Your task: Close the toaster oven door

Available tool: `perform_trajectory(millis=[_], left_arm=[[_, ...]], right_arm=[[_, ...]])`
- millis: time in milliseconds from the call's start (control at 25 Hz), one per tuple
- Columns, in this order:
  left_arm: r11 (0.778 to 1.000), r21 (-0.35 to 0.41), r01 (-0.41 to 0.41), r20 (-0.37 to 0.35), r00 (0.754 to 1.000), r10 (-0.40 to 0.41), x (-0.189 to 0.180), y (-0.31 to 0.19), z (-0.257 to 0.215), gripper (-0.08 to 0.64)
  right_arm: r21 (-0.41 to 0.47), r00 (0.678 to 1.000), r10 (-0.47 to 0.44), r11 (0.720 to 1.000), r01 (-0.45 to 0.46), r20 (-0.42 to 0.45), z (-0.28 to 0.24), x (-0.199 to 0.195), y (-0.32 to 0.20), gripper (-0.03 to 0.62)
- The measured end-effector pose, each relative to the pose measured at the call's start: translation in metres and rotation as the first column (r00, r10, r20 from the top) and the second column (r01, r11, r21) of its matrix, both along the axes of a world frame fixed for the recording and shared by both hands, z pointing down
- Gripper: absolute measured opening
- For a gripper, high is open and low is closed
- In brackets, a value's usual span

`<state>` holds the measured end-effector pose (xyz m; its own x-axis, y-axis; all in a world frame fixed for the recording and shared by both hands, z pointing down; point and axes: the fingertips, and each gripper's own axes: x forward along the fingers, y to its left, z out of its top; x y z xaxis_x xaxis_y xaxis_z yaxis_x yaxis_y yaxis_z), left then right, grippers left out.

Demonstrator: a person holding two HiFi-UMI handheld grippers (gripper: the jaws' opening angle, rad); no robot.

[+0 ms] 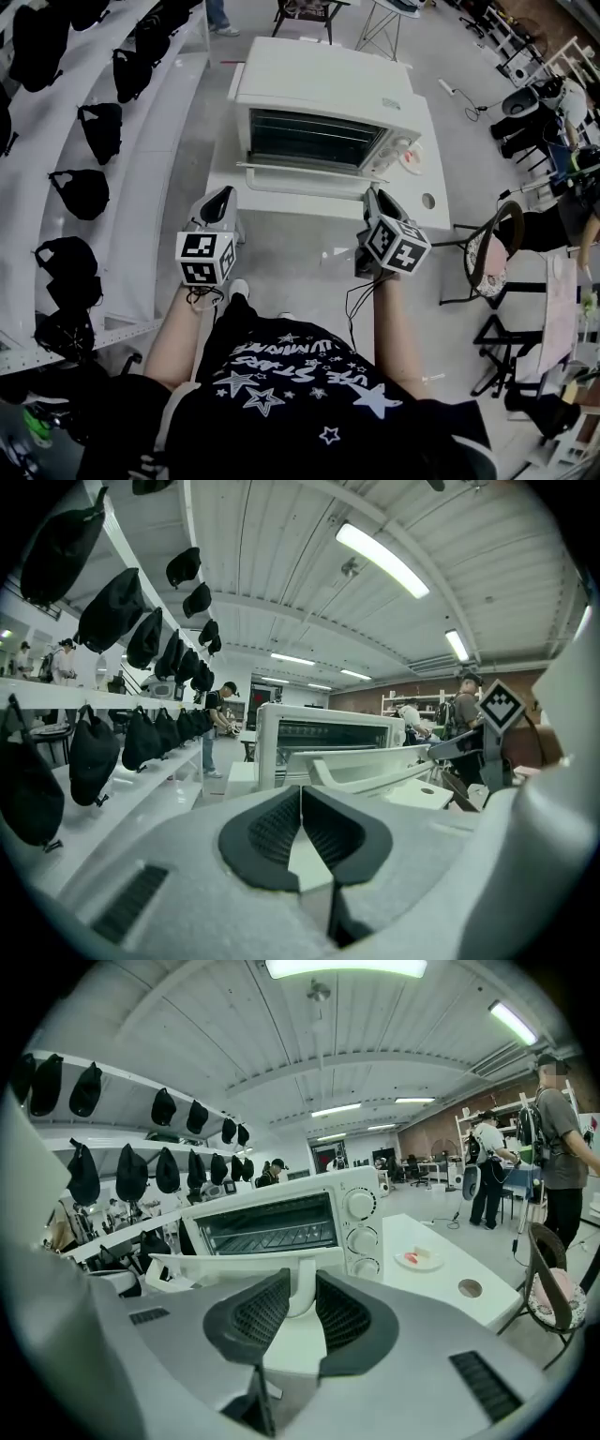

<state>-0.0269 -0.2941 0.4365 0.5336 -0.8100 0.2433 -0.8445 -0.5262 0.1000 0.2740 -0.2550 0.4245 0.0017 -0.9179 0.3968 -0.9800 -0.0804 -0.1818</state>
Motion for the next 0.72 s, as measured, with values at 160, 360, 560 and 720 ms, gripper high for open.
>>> perform_trajectory(millis=[160,360,560,720], left_arm=[[1.0,0.011,-0.02,-0.006,1.0,0.02,0.003,-0.015,-0.005,0.023],[0.999,0.016,-0.039,-0.02,0.999,0.039,0.007,-0.032,-0.01,0.023],[0.998,0.034,-0.05,-0.03,0.998,0.051,0.008,-0.048,-0.017,0.023],[0.997,0.042,-0.06,-0.036,0.997,0.062,0.009,-0.06,-0.021,0.023]], right_arm=[[0.008,1.0,0.008,1.0,-0.008,0.005,-0.009,0.002,-0.01,0.091],[0.012,1.0,0.016,1.0,-0.016,0.008,-0.02,0.007,-0.024,0.091],[0.025,0.999,0.033,0.999,-0.033,0.001,-0.03,0.009,-0.037,0.089],[0.021,0.999,0.037,0.999,-0.037,0.01,-0.035,0.01,-0.047,0.089]])
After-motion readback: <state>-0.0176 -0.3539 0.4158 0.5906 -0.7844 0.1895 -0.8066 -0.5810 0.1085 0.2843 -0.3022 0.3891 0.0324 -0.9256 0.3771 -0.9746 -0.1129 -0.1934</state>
